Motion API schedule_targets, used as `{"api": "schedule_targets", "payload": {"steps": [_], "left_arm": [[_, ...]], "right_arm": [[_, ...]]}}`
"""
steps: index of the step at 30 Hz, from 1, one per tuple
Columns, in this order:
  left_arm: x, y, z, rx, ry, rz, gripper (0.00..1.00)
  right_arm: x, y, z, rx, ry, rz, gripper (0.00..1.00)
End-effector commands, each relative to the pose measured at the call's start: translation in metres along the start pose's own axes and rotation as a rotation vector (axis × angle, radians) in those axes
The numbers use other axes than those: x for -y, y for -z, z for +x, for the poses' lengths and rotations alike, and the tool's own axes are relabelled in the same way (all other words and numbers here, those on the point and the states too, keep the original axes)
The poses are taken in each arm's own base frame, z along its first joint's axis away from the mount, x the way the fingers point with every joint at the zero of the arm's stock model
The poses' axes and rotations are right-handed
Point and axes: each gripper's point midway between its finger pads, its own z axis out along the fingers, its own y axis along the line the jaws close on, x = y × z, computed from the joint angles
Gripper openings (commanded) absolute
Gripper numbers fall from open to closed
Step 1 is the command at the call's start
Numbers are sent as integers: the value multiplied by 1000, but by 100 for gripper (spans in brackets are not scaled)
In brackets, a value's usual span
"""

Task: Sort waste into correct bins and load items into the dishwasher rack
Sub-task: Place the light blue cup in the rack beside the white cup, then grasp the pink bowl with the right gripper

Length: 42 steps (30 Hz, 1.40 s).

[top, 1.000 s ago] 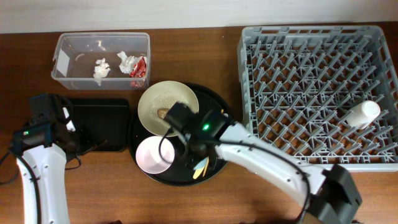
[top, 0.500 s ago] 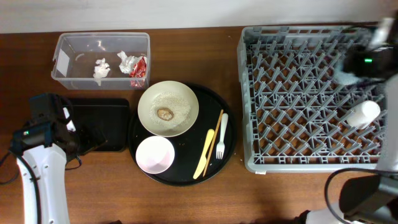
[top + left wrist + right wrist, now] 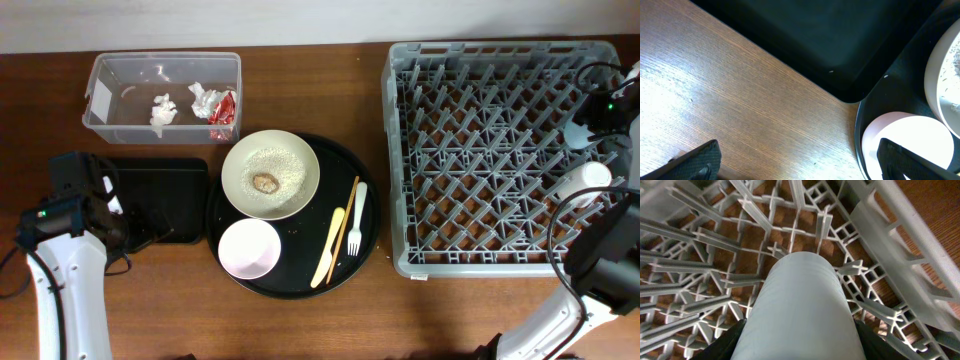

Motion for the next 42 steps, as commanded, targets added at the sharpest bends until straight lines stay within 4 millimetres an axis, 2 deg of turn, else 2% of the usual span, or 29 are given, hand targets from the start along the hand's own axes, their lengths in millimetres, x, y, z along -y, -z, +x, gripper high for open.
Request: {"api": "schedule_targets", "payload": {"steps": [1,2,4,5,7,9,11,13,14,16,18,23,24,26,27,29,32,34,37,39,40,42], "left_arm": [[0,3,1,9,16,6,99],[0,3,1,9,16,6,99],[0,3,1,9,16,6,99],[0,3,1,9,16,6,99],[0,3,1,9,16,6,99],[0,3,1,9,16,6,99],[0,3,1,9,16,6,99],[0,3,0,12,16,6,99],[0,3,0,12,16,7,99],[0,3,0,13,16,7,99],[0,3,0,13,16,7,99],[0,3,0,12,16,8,99],[1,3,0,11,15,11,99],[1,3,0,12,16,11,99],[1,3,0,13,16,11,99],[1,3,0,12,16,11,99],[1,3,0,13,16,11,99],[1,3,0,12,16,11,99],[1,3,0,12,16,11,99],[1,3,0,11,16,11,99],[1,3,1,8,15,10,99],[1,3,2,3,16,13,99]], "right_arm": [[4,-13,0,-14,-2,19,59],[4,-13,1,-16,-2,19,73],[4,-13,1,-16,-2,19,89],[4,-12,3,-25,-3,19,92],[2,3,3,-30,-3,12,94],[-3,34,-8,-1,-1,-6,94],[-18,85,-16,28,10,-69,98],[-52,136,-3,10,109,-264,98],[-63,149,6,-11,131,-334,98],[-85,169,44,-132,182,-425,99],[-112,177,80,-245,284,-458,99],[-214,201,150,-364,556,-568,98],[-237,209,172,-388,624,-584,98],[-258,217,199,-426,688,-576,98],[-273,223,227,-473,733,-577,98],[-302,229,299,-582,827,-551,97],[-325,218,364,-601,903,-497,97],[-336,204,422,-607,931,-462,93],[-344,180,481,-587,936,-473,89],[-354,156,503,-502,930,-501,87],[-356,138,508,-445,896,-471,87],[-370,124,510,-403,880,-489,83]]}}
